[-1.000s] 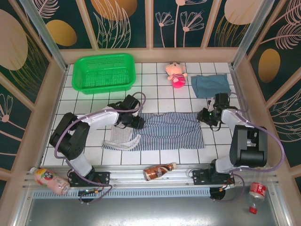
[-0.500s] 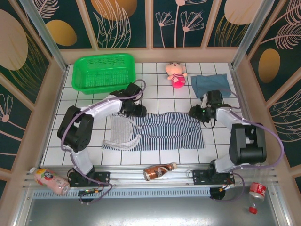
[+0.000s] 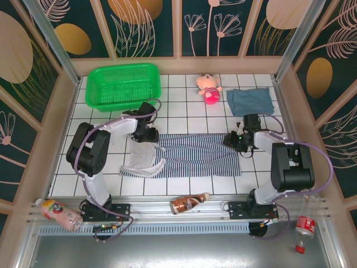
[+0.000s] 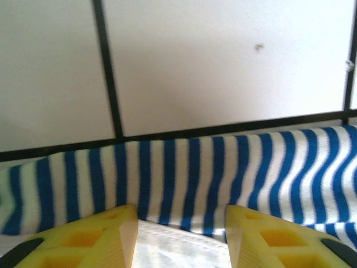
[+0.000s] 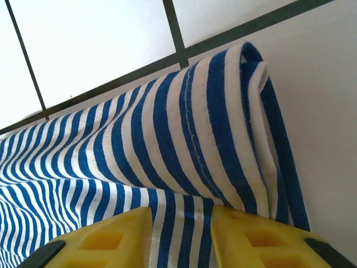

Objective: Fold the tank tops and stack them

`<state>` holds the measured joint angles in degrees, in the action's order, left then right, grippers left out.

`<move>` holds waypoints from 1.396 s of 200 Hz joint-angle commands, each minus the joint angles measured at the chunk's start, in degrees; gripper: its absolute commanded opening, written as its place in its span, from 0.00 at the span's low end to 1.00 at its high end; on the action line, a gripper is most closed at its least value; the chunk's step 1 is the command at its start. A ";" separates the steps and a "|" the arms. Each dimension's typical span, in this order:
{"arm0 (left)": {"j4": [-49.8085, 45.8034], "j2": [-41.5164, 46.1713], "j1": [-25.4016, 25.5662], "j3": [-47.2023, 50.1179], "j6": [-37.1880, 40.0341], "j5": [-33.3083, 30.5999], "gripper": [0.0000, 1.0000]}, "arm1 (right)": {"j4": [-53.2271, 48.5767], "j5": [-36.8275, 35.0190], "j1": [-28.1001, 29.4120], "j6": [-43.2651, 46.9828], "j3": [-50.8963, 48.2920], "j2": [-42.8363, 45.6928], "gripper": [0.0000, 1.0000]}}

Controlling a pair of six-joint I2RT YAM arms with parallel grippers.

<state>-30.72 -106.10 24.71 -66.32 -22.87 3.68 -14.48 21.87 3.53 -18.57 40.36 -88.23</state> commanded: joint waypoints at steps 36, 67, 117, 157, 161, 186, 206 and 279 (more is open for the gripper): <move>-4.84 3.51 -3.75 -3.36 3.00 -7.79 0.47 | -1.70 -5.08 -0.65 0.37 -3.27 -1.35 0.35; -2.97 4.35 -4.77 -3.12 3.96 -8.44 0.46 | -1.31 -4.73 -0.75 0.28 -3.53 -1.45 0.35; -0.11 1.39 -6.00 -1.81 6.65 -7.12 0.41 | -1.52 -4.30 -1.35 0.78 -3.12 -1.43 0.35; -1.54 3.78 -6.32 0.96 6.87 -7.20 0.35 | -2.48 -4.47 -2.52 1.58 -3.70 -0.28 0.35; -1.46 4.22 -6.39 1.52 6.94 -7.33 0.35 | -2.48 -4.47 -2.59 1.64 -3.80 -0.23 0.35; -1.82 4.58 -6.81 3.98 7.97 -9.02 0.33 | -2.48 -4.43 -2.85 1.62 -4.23 -0.14 0.35; -0.65 4.39 -7.43 4.86 8.15 -9.69 0.32 | -2.15 -4.29 -2.84 1.36 -4.81 -0.03 0.34; -0.24 -0.78 -8.92 -0.84 10.61 -10.70 0.36 | -8.19 -0.91 -2.74 4.52 0.70 5.87 0.34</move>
<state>-30.20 -105.08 16.49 -64.40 -13.41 -6.13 -15.03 22.09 1.34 -17.04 38.28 -85.25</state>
